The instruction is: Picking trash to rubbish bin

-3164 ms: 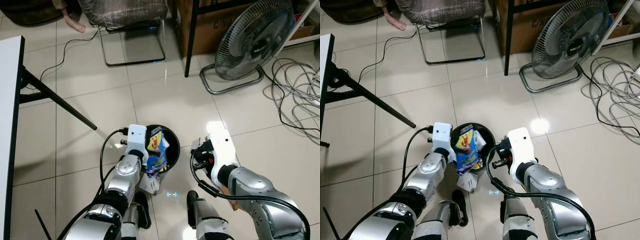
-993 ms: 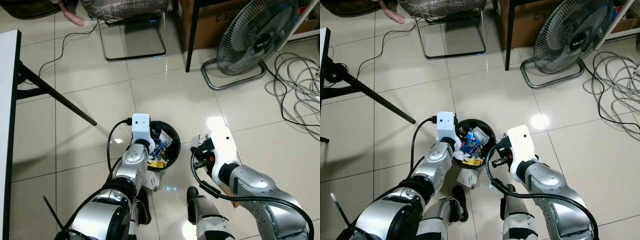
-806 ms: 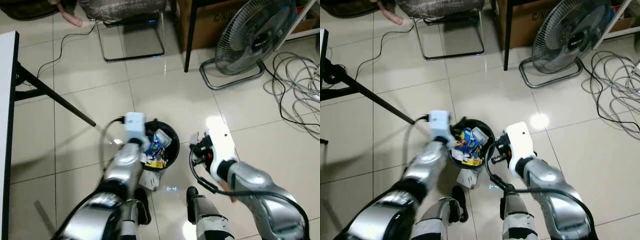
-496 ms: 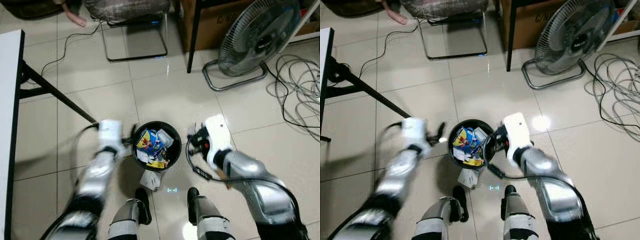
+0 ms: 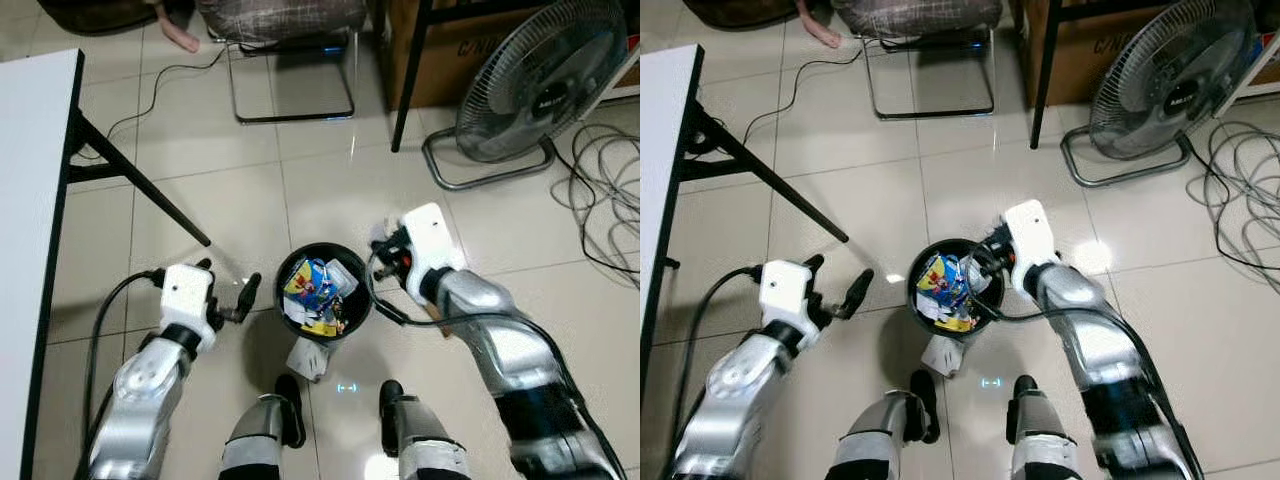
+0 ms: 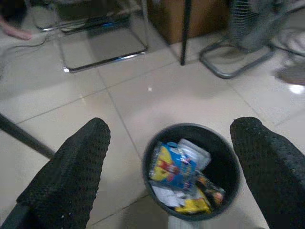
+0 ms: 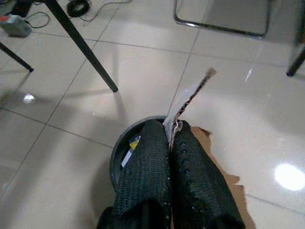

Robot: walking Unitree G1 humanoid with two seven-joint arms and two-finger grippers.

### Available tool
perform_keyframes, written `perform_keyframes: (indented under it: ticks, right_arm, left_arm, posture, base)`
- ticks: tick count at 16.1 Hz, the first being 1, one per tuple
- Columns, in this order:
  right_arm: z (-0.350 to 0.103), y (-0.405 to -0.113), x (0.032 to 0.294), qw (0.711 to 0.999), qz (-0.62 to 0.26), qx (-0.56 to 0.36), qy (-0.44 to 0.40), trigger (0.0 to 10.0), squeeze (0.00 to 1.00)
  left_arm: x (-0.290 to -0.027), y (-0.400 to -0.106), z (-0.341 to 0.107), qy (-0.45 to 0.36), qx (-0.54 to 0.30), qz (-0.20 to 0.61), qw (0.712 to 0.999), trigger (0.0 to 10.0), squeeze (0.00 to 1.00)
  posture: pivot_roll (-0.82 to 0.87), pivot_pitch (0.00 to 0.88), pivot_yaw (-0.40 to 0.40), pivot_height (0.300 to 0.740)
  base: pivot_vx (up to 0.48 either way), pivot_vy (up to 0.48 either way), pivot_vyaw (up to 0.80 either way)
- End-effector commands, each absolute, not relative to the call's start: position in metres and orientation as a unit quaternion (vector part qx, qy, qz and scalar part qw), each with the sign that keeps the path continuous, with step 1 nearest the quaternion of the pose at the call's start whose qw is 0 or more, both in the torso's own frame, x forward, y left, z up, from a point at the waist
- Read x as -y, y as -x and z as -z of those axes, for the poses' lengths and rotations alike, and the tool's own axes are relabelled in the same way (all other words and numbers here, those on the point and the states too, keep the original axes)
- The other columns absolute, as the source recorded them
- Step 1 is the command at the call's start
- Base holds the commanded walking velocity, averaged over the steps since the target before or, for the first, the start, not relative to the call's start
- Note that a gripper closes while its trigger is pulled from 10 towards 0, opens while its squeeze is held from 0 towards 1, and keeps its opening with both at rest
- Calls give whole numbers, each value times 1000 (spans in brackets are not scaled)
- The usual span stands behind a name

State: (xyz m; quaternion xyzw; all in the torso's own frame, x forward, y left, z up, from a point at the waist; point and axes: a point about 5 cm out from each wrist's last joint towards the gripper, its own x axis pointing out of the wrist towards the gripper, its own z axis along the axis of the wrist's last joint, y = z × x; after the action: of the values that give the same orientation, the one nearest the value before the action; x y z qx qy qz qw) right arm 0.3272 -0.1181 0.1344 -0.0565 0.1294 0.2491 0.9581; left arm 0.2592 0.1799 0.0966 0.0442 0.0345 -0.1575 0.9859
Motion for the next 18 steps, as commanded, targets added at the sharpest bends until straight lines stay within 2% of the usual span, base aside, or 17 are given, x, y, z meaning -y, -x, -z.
perform_keyframes:
  ticks: [1, 5, 10, 11, 12, 18]
  right_arm:
    - [-131, -330, 114, 956, -259, -126, 59, 10000, 0]
    - [-144, -354, 110, 959, -260, -90, 70, 10000, 0]
    - [-145, -364, 115, 963, -248, -77, 70, 10000, 0]
    - [-143, -364, 114, 963, -251, -76, 70, 10000, 0]
    - [-142, -364, 114, 962, -252, -75, 70, 10000, 0]
    - [-151, -372, 82, 961, -272, -40, 35, 10000, 0]
  left_arm:
    - [-179, -248, -93, -40, -60, 182, 981, 10000, 1000]
    - [-183, -217, -85, -74, -132, 250, 956, 10000, 1000]
    - [-188, -201, -73, -89, -184, 272, 940, 10000, 1000]
    - [-187, -198, -69, -97, -193, 277, 936, 10000, 910]
    - [-186, -197, -67, -95, -198, 279, 935, 10000, 878]
    - [-180, -190, -66, -95, -203, 287, 931, 10000, 875]
  posture:
    - [-28, 348, 107, 740]
    - [4, 360, 115, 740]
    - [3, 367, 120, 740]
    - [3, 367, 120, 740]
    - [3, 368, 119, 740]
    - [26, 380, 128, 740]
  base:
    - [0, 0, 0]
    - [0, 0, 0]
    - [0, 0, 0]
    - [0, 0, 0]
    - [0, 0, 0]
    - [0, 0, 0]
